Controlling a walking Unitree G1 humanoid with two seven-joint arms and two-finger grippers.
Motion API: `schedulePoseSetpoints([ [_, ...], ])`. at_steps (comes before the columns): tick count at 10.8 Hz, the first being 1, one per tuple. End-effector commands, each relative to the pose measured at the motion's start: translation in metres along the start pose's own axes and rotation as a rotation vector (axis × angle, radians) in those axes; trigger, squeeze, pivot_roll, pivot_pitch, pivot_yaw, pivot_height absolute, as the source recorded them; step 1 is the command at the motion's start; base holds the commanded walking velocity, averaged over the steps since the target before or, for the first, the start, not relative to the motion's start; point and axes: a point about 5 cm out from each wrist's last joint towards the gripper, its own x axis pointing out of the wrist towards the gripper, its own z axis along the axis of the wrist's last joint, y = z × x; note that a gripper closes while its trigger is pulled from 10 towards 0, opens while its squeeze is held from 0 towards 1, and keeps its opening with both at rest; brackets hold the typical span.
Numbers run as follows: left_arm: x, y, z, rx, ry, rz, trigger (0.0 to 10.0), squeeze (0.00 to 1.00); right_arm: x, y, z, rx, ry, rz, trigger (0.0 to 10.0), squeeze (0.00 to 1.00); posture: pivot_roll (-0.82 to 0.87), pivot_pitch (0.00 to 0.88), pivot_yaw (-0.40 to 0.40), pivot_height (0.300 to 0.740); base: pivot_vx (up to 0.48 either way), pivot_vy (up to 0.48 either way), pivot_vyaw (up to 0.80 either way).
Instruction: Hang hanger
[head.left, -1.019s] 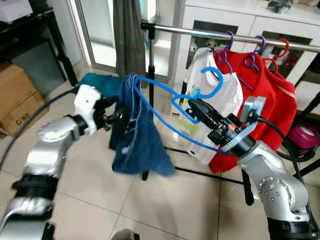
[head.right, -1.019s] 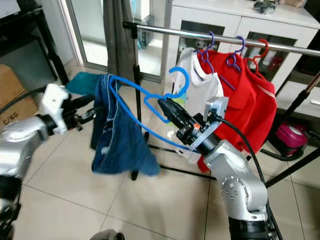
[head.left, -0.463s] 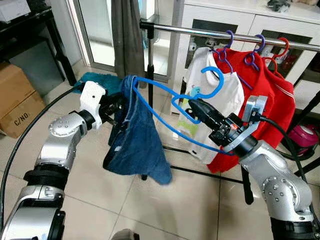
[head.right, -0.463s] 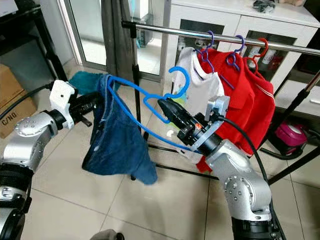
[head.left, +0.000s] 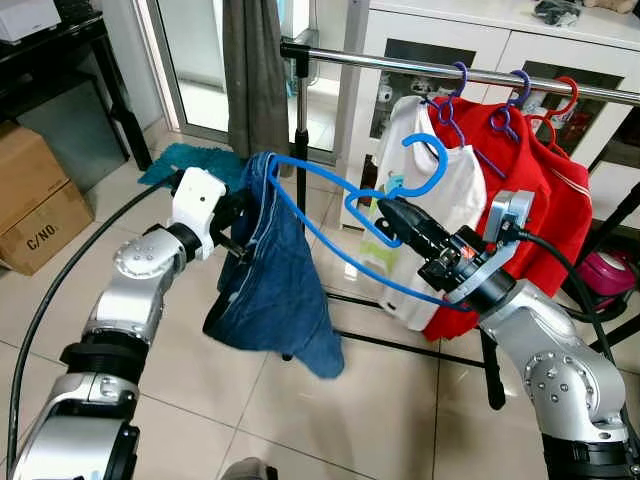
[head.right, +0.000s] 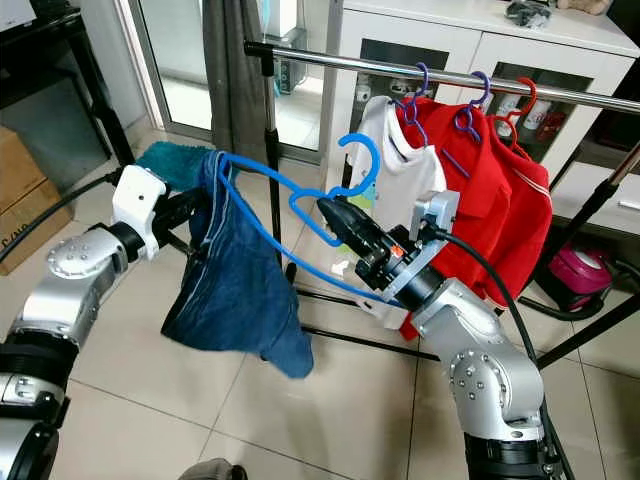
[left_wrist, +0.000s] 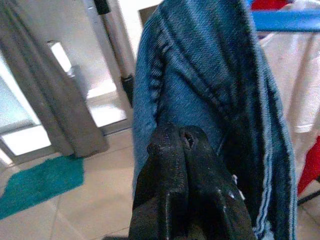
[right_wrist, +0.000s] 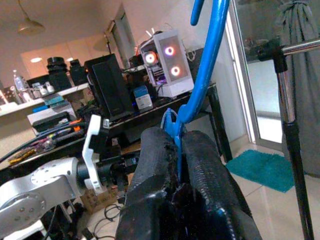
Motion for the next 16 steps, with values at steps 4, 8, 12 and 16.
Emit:
schedulePoseSetpoints([
  [4,0.0,-0.004,0.008,0.03,-0.019,0.084,0.0,0.0,0.005,0.004,0.007,-0.038,0.005,0.007,10.0,0.0,-0.02,0.0,-0.051,0.74,0.0,0.0,0.0],
  [8,-0.008,-0.02,0.007,-0.062,-0.101,0.113,4.4,0.0,0.008,0.008,0.007,-0.018,-0.008,0.024,10.0,0.0,-0.02,0.0,-0.047,0.74,0.0,0.0,0.0],
  [12,-0.023,-0.026,-0.002,0.099,-0.115,0.31,10.0,1.0,0.012,0.005,0.007,0.066,-0.027,0.09,10.0,0.0,-0.02,0.0,-0.049,0.74,0.0,0.0,0.0],
  [16,-0.009,-0.031,-0.005,0.061,-0.125,0.357,10.0,0.96,0.015,0.01,0.018,0.088,-0.049,0.182,10.0,0.0,-0.04,0.0,-0.043,0.74,0.0,0.0,0.0],
])
